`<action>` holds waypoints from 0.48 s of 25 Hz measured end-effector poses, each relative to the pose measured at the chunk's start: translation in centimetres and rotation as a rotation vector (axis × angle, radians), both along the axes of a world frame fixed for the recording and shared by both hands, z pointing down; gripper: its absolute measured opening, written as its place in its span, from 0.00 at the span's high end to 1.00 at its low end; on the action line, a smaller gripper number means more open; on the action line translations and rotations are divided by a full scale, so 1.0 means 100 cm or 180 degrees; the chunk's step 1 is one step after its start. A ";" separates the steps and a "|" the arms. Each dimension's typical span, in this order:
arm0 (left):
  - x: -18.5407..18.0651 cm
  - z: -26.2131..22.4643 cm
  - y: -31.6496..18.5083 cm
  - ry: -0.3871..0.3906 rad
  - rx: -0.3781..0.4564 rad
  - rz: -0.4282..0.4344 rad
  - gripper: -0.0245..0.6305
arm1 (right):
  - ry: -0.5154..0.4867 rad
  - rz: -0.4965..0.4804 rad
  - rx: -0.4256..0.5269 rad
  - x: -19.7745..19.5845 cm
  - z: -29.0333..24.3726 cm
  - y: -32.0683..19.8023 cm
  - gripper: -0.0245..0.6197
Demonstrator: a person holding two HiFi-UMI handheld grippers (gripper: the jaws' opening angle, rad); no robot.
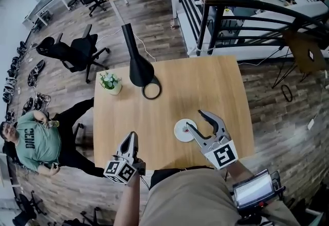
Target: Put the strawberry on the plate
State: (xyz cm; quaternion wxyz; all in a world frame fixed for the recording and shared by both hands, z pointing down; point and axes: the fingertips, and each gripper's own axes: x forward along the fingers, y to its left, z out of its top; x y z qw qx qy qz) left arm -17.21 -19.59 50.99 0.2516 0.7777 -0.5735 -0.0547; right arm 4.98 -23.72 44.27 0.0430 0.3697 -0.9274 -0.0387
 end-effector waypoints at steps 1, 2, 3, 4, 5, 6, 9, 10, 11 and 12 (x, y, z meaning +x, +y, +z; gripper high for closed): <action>-0.001 -0.008 0.000 -0.0017 0.0053 -0.0004 0.96 | -0.0009 0.0051 0.0095 0.002 -0.011 0.003 0.64; -0.002 -0.015 0.000 -0.0019 0.0099 -0.0001 0.96 | -0.0014 0.0103 0.0174 0.004 -0.020 0.005 0.64; -0.002 -0.020 0.000 -0.0012 0.0133 0.0009 0.96 | -0.0014 0.0152 0.0234 0.006 -0.027 0.009 0.64; 0.000 -0.025 0.000 -0.0001 0.0157 0.0025 0.96 | 0.0001 0.0196 0.0272 0.007 -0.031 0.012 0.64; 0.001 -0.028 -0.001 0.0015 0.0176 0.0050 0.96 | 0.0040 0.0227 0.0286 0.008 -0.033 0.015 0.64; 0.004 -0.029 -0.002 0.0037 0.0190 0.0085 0.96 | 0.0109 0.0241 0.0271 0.010 -0.032 0.018 0.64; 0.015 -0.032 -0.005 0.0105 0.0193 0.0230 0.96 | 0.0295 0.0258 0.0097 0.013 -0.021 0.022 0.64; 0.019 -0.032 -0.006 0.0122 0.0188 0.0289 0.96 | 0.0330 0.0286 0.0038 0.014 -0.018 0.023 0.64; 0.022 -0.033 -0.006 0.0130 0.0181 0.0349 0.96 | 0.0359 0.0324 0.0001 0.015 -0.016 0.025 0.68; 0.025 -0.034 -0.005 0.0132 0.0177 0.0406 0.96 | 0.0367 0.0361 -0.0013 0.015 -0.016 0.027 0.70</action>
